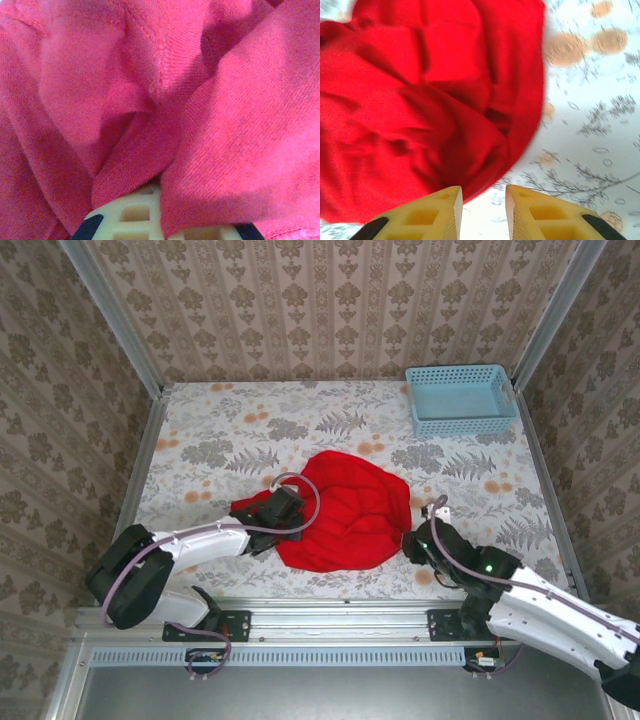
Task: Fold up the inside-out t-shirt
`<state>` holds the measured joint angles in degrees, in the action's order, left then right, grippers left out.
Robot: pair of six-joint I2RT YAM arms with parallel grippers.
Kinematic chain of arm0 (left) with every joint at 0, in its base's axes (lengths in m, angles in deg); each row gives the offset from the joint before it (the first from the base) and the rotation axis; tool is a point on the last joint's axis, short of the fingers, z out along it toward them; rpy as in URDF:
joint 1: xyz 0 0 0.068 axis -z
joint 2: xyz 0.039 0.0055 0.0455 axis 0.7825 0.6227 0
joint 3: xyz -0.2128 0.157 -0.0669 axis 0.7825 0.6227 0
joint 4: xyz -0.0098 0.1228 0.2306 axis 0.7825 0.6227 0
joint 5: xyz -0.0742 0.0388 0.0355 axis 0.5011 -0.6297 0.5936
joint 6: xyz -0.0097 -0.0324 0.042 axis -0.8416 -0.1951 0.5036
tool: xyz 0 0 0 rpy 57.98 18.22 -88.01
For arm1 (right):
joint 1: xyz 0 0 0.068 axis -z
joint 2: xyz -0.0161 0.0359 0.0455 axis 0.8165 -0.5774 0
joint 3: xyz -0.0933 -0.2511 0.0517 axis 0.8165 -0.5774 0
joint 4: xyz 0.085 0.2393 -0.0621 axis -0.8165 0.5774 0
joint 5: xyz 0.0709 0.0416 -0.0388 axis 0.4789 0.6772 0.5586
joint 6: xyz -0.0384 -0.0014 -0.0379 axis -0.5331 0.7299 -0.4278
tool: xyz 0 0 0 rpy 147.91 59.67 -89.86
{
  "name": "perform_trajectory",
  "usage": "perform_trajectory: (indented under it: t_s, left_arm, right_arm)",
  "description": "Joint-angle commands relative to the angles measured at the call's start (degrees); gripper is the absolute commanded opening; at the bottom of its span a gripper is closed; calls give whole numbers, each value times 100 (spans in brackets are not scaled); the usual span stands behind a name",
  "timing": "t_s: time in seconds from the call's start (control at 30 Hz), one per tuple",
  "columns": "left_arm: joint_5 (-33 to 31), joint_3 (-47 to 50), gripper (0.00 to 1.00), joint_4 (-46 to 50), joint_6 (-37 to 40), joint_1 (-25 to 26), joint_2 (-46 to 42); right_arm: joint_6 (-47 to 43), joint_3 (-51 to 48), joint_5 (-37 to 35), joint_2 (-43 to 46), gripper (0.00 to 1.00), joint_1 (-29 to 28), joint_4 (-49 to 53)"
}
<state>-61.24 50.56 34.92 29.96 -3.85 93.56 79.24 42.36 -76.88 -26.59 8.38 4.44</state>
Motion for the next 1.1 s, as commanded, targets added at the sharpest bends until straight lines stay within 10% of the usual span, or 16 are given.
perform_trajectory:
  t_s: [0.0, 0.43, 1.07]
  left_arm:
    - [-148, 75, 7, 170, 103, 16, -12]
    - [-186, 73, 7, 142, 80, 73, 10]
    - [-166, 27, 7, 125, 90, 127, 162]
  right_arm:
    - [-107, -127, 616, -375, 32, 348, -712]
    - [-858, -51, 2031, -1485, 44, 435, -2312]
    - [-970, 378, 2369, -2847, 31, 362, -2725]
